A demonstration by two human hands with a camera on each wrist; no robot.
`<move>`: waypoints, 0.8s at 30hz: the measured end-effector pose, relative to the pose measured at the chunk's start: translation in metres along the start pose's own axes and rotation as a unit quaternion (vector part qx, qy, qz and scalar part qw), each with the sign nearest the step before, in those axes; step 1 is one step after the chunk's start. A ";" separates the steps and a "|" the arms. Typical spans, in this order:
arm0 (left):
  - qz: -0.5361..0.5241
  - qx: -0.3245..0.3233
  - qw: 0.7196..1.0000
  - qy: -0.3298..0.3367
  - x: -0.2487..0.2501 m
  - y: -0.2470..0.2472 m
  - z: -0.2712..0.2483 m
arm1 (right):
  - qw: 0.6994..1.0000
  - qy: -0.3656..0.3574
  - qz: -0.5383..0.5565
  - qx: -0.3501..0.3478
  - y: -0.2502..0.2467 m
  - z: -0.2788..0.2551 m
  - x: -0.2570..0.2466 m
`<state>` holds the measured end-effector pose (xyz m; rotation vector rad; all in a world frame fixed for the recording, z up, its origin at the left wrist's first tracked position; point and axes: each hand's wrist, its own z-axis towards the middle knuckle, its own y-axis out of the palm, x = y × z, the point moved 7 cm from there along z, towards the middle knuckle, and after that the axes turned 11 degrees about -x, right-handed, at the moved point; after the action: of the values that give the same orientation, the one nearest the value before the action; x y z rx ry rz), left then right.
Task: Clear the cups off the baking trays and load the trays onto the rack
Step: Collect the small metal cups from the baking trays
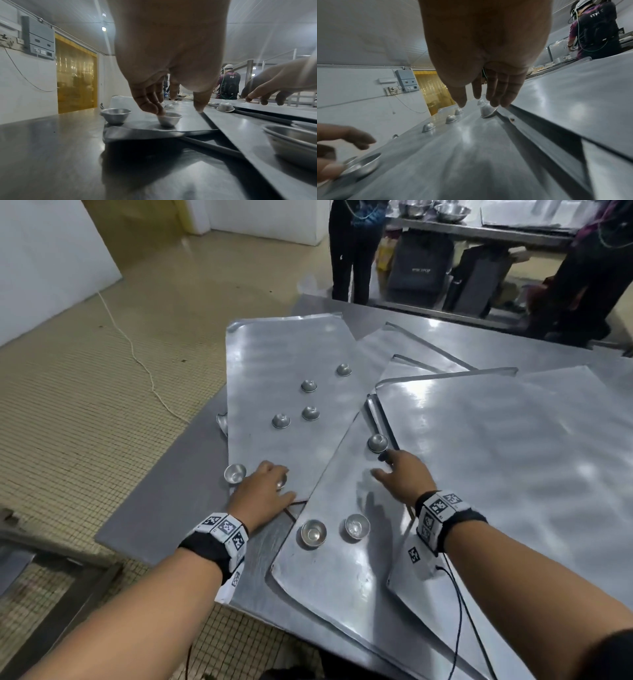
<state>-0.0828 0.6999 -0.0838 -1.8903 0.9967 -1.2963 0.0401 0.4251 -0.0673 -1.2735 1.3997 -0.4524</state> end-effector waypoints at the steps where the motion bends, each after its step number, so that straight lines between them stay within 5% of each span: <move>1: 0.010 0.001 1.000 -0.023 -0.007 -0.003 0.004 | 1.000 0.005 -0.002 0.006 -0.007 0.010 0.002; 12: 0.016 -0.058 0.997 -0.054 -0.016 0.005 0.039 | 0.997 -0.001 -0.057 -0.056 -0.002 0.089 0.011; 24: 0.012 -0.075 0.997 -0.015 0.008 0.009 0.053 | 0.999 -0.030 0.005 -0.022 0.006 0.067 -0.005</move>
<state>-0.0326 0.6925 -0.1046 -1.9973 1.1258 -1.2044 0.0949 0.4567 -0.0894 -1.3036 1.3715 -0.3752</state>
